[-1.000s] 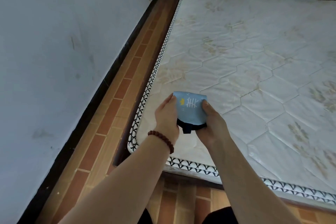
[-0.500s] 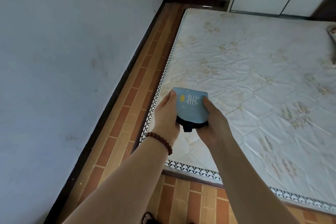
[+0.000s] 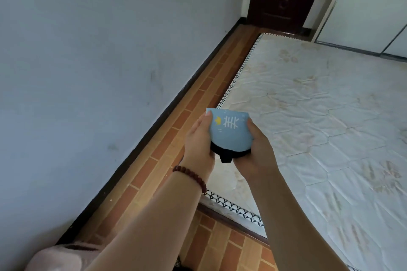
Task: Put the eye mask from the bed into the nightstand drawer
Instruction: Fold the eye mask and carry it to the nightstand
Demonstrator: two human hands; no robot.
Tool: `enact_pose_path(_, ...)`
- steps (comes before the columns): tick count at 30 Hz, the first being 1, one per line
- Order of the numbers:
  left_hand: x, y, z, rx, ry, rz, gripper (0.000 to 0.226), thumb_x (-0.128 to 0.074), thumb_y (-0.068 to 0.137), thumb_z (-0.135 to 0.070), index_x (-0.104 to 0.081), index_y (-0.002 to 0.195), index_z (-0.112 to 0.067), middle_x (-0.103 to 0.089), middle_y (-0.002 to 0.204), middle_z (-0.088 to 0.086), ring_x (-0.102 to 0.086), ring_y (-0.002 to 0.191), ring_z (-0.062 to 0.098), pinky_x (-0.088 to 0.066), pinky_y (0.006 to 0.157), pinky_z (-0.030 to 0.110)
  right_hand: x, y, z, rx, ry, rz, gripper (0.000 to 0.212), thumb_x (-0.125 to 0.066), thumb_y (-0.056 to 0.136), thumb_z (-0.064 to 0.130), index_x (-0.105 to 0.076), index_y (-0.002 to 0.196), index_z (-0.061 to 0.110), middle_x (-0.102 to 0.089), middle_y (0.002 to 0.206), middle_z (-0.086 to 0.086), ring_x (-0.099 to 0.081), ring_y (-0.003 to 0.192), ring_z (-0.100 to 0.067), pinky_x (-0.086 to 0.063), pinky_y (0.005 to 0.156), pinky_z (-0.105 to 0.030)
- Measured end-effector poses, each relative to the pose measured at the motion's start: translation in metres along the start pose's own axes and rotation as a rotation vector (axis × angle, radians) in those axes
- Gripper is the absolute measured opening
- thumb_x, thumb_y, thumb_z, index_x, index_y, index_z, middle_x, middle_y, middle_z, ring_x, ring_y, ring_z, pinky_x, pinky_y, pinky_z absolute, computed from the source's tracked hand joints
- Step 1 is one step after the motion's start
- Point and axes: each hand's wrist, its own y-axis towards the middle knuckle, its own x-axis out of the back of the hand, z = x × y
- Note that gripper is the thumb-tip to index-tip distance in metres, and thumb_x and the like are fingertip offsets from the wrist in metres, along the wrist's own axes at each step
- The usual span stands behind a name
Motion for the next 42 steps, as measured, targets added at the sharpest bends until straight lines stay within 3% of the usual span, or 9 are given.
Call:
enact_pose_path(8, 0.065, -0.017, -0.037, -0.043, -0.181, -0.034, 0.053, -0.056, 0.090, -0.038, -0.051, 0.132, -0.005, -0.058, 0.131, 0.023, -0.055, 0.121, 0.039, -0.039, 0.106, 0.055, -0.052, -0.003, -0.045, -0.166, -0.019, 0.002, 0.040, -0.048, 0.096, 0.030, -0.057, 0.122, 0.001, -0.064, 0.106, -0.021, -0.061, 0.089, -0.035, -0.049, 0.055, -0.032)
enact_pose_path(14, 0.104, 0.000, -0.085, -0.121, -0.204, -0.042, 0.049, -0.046, 0.096, -0.031, -0.047, 0.134, -0.001, -0.054, 0.134, 0.025, -0.053, 0.123, 0.039, -0.041, 0.105, 0.053, -0.104, 0.024, -0.079, -0.198, 0.014, 0.012, 0.026, -0.051, 0.095, 0.027, -0.065, 0.101, 0.006, -0.075, 0.086, -0.014, -0.073, 0.075, -0.026, -0.059, 0.063, -0.035)
enact_pose_path(18, 0.131, 0.022, -0.127, -0.140, -0.236, -0.023, 0.049, -0.044, 0.097, -0.030, -0.046, 0.135, 0.000, -0.052, 0.136, 0.026, -0.050, 0.126, 0.040, -0.038, 0.107, 0.055, -0.149, 0.050, -0.104, -0.201, 0.025, 0.060, 0.027, -0.049, 0.096, 0.028, -0.066, 0.102, 0.007, -0.075, 0.090, -0.013, -0.070, 0.086, -0.028, -0.058, 0.074, -0.039)
enact_pose_path(22, 0.162, 0.049, -0.174, -0.120, -0.286, -0.010, 0.050, -0.048, 0.095, -0.033, -0.048, 0.135, -0.003, -0.053, 0.136, 0.023, -0.050, 0.126, 0.039, -0.037, 0.108, 0.055, -0.199, 0.076, -0.131, -0.202, 0.051, 0.076, 0.031, -0.048, 0.096, 0.027, -0.064, 0.112, 0.006, -0.071, 0.109, -0.017, -0.066, 0.103, -0.033, -0.054, 0.086, -0.045)
enact_pose_path(27, 0.201, 0.084, -0.231, -0.138, -0.284, -0.013, 0.045, -0.048, 0.096, -0.030, -0.052, 0.132, -0.004, -0.056, 0.134, 0.021, -0.053, 0.124, 0.036, -0.040, 0.106, 0.052, -0.255, 0.109, -0.164, -0.208, 0.110, 0.095, 0.026, -0.050, 0.095, 0.026, -0.066, 0.107, 0.008, -0.073, 0.106, -0.016, -0.070, 0.095, -0.031, -0.059, 0.074, -0.041)
enact_pose_path(32, 0.227, 0.106, -0.267, -0.147, -0.309, -0.012, 0.043, -0.050, 0.096, -0.027, -0.051, 0.133, -0.006, -0.054, 0.136, 0.022, -0.052, 0.125, 0.037, -0.039, 0.107, 0.055, -0.294, 0.136, -0.185, -0.215, 0.144, 0.096, 0.031, -0.051, 0.094, 0.024, -0.063, 0.115, 0.005, -0.067, 0.119, -0.020, -0.064, 0.109, -0.036, -0.052, 0.091, -0.049)
enact_pose_path(42, 0.227, 0.167, -0.320, -0.106, -0.313, -0.018, 0.041, -0.046, 0.098, -0.023, -0.048, 0.136, -0.010, -0.054, 0.137, 0.020, -0.053, 0.125, 0.036, -0.042, 0.103, 0.053, -0.333, 0.204, -0.193, -0.218, 0.182, 0.071, 0.031, -0.054, 0.092, 0.025, -0.063, 0.115, 0.006, -0.068, 0.118, -0.019, -0.065, 0.107, -0.037, -0.052, 0.092, -0.051)
